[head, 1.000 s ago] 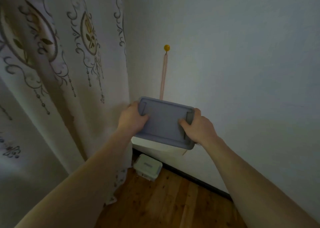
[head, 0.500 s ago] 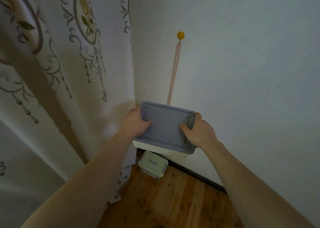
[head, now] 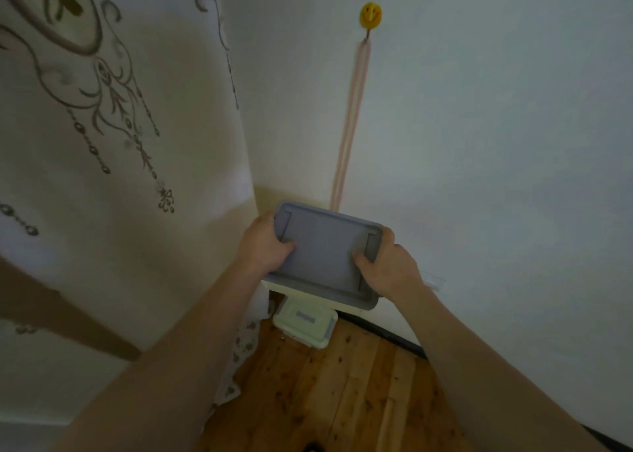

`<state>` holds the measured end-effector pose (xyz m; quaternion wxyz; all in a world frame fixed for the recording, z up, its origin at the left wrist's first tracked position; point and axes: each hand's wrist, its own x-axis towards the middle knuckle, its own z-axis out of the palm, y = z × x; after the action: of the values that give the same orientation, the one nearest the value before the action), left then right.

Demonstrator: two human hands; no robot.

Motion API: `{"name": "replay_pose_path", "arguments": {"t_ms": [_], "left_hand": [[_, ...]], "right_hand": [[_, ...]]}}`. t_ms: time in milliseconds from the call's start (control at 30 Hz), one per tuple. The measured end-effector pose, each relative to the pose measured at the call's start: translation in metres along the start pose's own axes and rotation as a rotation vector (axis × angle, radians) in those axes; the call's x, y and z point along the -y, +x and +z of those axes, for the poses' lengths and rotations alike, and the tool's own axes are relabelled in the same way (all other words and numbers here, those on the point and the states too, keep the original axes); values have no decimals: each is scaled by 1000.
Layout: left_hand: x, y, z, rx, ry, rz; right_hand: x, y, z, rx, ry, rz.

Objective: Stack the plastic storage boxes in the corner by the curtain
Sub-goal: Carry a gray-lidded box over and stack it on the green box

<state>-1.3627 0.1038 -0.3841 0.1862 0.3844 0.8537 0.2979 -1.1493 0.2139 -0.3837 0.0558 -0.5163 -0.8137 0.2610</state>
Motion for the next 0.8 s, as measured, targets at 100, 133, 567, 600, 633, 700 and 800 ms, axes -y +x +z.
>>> {"name": "replay_pose_path", "arguments": {"t_ms": [100, 133, 567, 600, 633, 700, 800], "left_hand": [[17, 22, 16, 13, 11, -20], [24, 27, 22, 22, 11, -20], [149, 116, 138, 116, -59, 37], [163, 123, 152, 126, -56, 40], [177, 129, 166, 140, -50, 33], [202, 141, 194, 160, -41, 24], [240, 156, 238, 169, -68, 30]], "right_hand": [[-6, 22, 24, 11, 0, 17], [-8, 27, 32, 14, 4, 20], [-57, 100, 187, 0, -26, 115], [-64, 107, 203, -2, -30, 118], [-71, 113, 221, 2, -32, 121], [-86, 126, 253, 6, -29, 124], [-112, 145, 302, 6, -30, 140]]}}
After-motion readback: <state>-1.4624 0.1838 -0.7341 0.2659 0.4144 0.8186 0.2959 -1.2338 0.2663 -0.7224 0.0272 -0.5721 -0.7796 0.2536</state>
